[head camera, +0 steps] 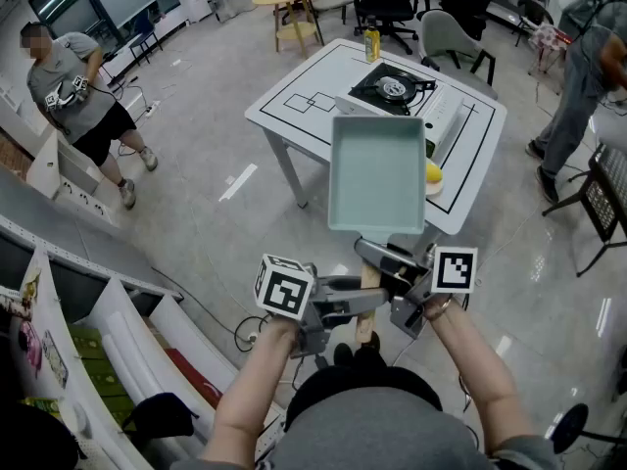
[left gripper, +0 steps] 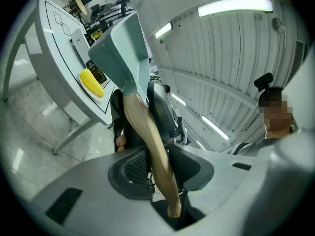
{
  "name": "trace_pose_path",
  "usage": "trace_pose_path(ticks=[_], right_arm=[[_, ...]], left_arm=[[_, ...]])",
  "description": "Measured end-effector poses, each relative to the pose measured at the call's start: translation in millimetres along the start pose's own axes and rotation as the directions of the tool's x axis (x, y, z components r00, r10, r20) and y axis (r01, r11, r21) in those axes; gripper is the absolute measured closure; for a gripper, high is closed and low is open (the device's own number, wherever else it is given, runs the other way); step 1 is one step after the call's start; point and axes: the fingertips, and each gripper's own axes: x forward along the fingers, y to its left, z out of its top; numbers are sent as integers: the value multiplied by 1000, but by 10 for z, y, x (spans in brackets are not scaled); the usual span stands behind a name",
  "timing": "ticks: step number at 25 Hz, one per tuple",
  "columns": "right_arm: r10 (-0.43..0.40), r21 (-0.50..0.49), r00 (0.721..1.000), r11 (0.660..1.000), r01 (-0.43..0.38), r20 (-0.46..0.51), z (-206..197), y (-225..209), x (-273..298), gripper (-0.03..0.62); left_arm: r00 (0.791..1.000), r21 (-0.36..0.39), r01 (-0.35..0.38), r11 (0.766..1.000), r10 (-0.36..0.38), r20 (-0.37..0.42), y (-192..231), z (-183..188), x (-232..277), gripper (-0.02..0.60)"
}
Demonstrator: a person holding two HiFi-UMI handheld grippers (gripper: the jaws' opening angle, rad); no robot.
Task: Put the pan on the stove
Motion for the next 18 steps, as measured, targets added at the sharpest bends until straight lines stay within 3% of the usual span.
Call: trace_pose_path(ticks=[18], right_arm=[[14,41,999,999,-16,30,228,-184,-128,419]], left_arm=[[1000,-2,-10,1000,10,28,139,168,161,465]])
